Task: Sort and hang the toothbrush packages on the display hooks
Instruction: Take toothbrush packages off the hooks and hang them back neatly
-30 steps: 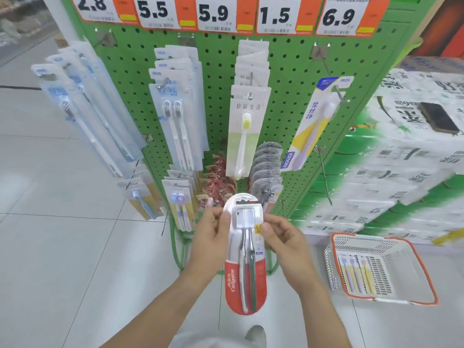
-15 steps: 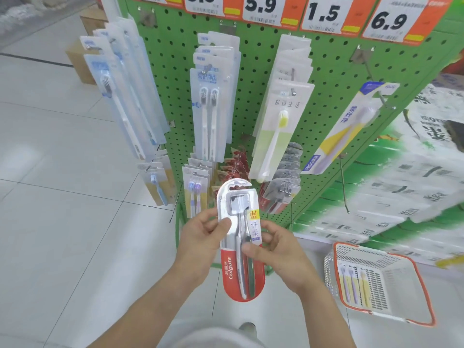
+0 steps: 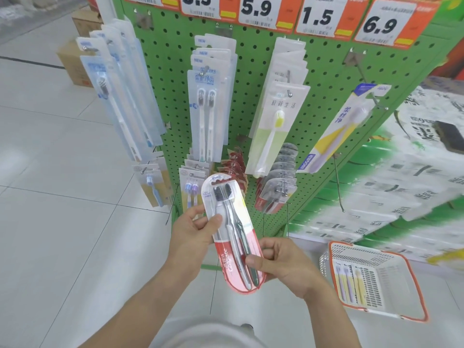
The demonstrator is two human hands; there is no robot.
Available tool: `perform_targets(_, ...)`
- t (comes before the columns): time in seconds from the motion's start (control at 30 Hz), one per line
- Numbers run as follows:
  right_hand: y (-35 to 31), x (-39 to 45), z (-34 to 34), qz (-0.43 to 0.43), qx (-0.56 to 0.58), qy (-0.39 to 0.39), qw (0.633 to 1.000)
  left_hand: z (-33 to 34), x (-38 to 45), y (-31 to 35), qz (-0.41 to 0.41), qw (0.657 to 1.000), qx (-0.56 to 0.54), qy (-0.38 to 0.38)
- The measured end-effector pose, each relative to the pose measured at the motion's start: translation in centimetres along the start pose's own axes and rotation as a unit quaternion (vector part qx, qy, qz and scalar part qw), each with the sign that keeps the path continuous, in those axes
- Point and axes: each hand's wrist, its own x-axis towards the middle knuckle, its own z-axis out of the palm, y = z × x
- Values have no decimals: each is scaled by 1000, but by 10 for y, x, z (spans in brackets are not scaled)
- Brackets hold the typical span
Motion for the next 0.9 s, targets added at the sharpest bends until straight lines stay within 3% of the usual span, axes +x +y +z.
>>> perform_targets(0.3, 2, 0, -2, 13, 20, -1, 1000, 2, 1, -1, 9, 1000, 17, 2)
perform_targets(0.47, 8, 4, -7, -11, 34, -38, 999, 1, 0, -2, 7, 1000, 15, 10)
perform_targets(0.63, 11, 9, -5, -31, 14, -7, 999, -1, 0, -2, -9, 997, 44, 56)
perform_targets(0.77, 11, 16, 5, -72, -172, 98, 978, 3, 0, 1, -57, 993, 55, 91)
perform_targets(0.9, 8, 19, 21, -128, -411, 145, 891, 9, -2, 2, -82, 996, 35, 16)
